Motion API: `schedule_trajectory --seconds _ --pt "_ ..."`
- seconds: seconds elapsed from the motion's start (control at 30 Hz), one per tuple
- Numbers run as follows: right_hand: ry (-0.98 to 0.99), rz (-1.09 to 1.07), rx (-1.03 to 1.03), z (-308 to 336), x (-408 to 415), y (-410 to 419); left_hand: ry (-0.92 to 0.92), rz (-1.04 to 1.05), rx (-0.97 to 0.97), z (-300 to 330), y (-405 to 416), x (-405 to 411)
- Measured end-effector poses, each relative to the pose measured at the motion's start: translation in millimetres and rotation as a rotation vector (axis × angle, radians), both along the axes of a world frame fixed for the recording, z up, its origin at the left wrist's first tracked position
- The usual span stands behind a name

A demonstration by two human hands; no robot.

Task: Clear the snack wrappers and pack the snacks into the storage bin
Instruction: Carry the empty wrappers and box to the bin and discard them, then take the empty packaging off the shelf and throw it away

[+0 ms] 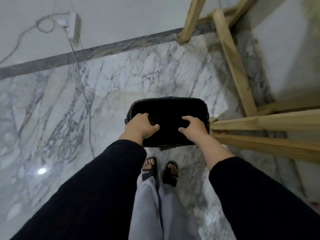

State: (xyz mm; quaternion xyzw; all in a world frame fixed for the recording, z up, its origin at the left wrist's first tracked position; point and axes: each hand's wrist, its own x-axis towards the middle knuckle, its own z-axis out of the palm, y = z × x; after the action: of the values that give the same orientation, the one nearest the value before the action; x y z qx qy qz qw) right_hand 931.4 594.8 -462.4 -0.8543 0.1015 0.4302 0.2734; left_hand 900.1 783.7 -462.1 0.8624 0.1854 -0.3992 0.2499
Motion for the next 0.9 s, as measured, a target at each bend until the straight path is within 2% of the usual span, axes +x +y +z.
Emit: schedule_trajectory --seconds 0.13,0.33,0.57,0.9 --pt "-0.033 0.282 -0.029 83 9 -5 -0.051 -0.134 0.004 88 -7 6" --pt "-0.164 0.352 -0.100 211 -9 -30 -0.115 -0.380 0.070 222 -31 -7" --pt "-0.360 0.206 -0.178 324 -72 -68 -0.304 -0.620 0.128 325 -65 -26" --pt "-0.453 -0.307 -0.264 398 -279 -147 -0.420 -1.058 0.080 392 -180 -139"
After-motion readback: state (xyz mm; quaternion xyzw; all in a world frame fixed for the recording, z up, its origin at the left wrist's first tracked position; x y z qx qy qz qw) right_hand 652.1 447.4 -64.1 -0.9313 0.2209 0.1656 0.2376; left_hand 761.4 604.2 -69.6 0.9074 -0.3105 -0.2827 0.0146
